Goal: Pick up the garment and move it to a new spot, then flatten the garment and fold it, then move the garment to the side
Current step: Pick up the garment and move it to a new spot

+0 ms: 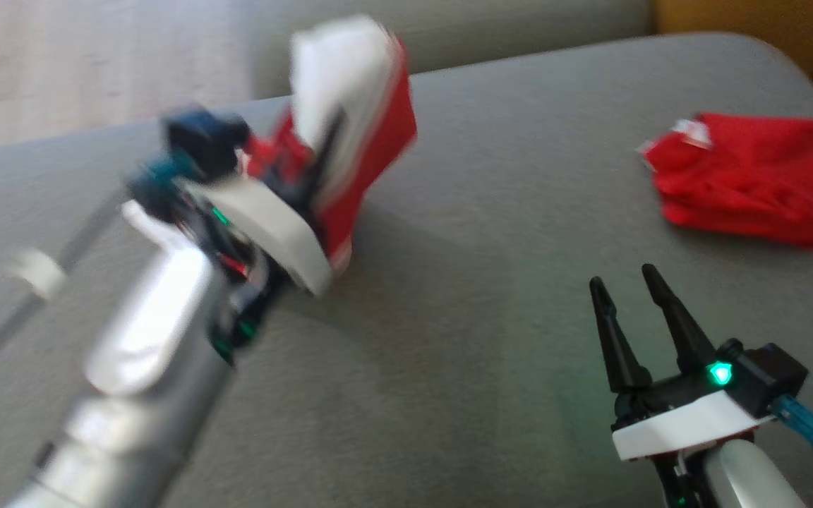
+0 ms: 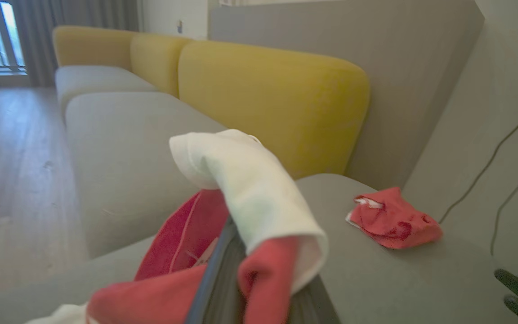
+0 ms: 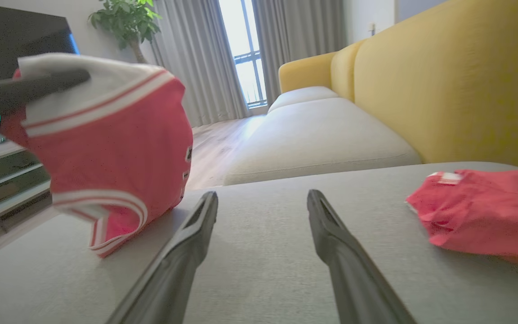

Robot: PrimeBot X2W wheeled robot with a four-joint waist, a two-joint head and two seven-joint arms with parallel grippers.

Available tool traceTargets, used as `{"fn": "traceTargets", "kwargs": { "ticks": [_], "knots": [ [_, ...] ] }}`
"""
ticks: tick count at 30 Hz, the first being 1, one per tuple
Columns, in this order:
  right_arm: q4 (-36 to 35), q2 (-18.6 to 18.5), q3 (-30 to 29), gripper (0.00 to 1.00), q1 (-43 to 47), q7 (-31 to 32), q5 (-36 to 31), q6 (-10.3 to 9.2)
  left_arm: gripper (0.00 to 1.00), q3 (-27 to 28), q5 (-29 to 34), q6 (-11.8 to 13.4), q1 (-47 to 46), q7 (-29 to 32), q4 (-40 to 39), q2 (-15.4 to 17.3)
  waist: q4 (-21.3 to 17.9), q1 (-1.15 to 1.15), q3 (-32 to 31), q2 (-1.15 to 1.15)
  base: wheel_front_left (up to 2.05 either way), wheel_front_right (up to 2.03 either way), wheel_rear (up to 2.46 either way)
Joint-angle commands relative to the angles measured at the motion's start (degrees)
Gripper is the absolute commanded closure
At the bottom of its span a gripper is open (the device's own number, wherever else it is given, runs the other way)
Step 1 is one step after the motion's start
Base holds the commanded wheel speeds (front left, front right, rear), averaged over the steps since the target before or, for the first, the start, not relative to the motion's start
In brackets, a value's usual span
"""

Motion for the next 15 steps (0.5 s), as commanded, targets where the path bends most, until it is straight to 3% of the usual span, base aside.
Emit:
{"fn": "traceTargets", "kwargs": {
  "ticks": [1, 5, 10, 11, 12, 13, 15],
  "knots": [
    [-2.2, 0.3, 0.6, 0.00, -1.3, -0.6, -0.3, -0.05, 1.00, 1.3, -0.1, 0.4, -1.9, 0.3, -2.6, 0.7, -4.5, 0.01, 2.2, 0.00, 0.00, 0.00, 0.00],
    [-3.0, 0.9, 0.1, 0.00, -1.7, -0.6, -0.3, -0.05, 1.00, -3.2, 1.7, 1.1, 2.1, 0.1, -2.5, -1.9, -6.9, 0.01, 5.6, 0.00, 0.00, 0.00, 0.00],
    [-3.9, 1.6, -0.3, 0.00, -3.1, -0.6, -0.5, -0.05, 1.00, -5.7, 2.5, 1.5, 2.6, -3.3, 3.7, -7.1, -8.6, 0.01, 10.1, 0.00, 0.00, 0.00, 0.00],
    [-4.1, 1.7, -0.4, 0.00, -3.4, -0.6, -0.5, -0.05, 0.74, -6.2, 2.9, 1.4, 2.3, -4.4, 5.2, -7.9, -8.7, 0.01, 10.7, 0.00, 0.00, 0.00, 0.00],
    [-4.2, 1.8, -0.6, 0.00, -3.6, -0.6, -0.5, -0.05, 0.23, -6.7, 3.0, 1.3, 2.0, -5.3, 6.7, -8.7, -8.7, 0.01, 11.2, 0.00, 0.00, 0.00, 0.00],
    [-4.2, 1.8, -0.7, 0.00, -3.8, -0.6, -0.6, -0.05, 0.00, -7.2, 3.0, 1.1, 1.8, -6.4, 7.9, -9.3, -8.7, 0.01, 11.5, 0.00, 0.00, 0.00, 0.00],
    [-4.2, 1.9, -1.1, 0.00, -3.9, -0.6, -0.7, -0.05, 0.00, -8.3, 3.3, 0.9, 1.4, -8.8, 9.9, -10.3, -8.3, 0.01, 11.6, 0.00, 0.00, 0.00, 0.00]
  ]
}}
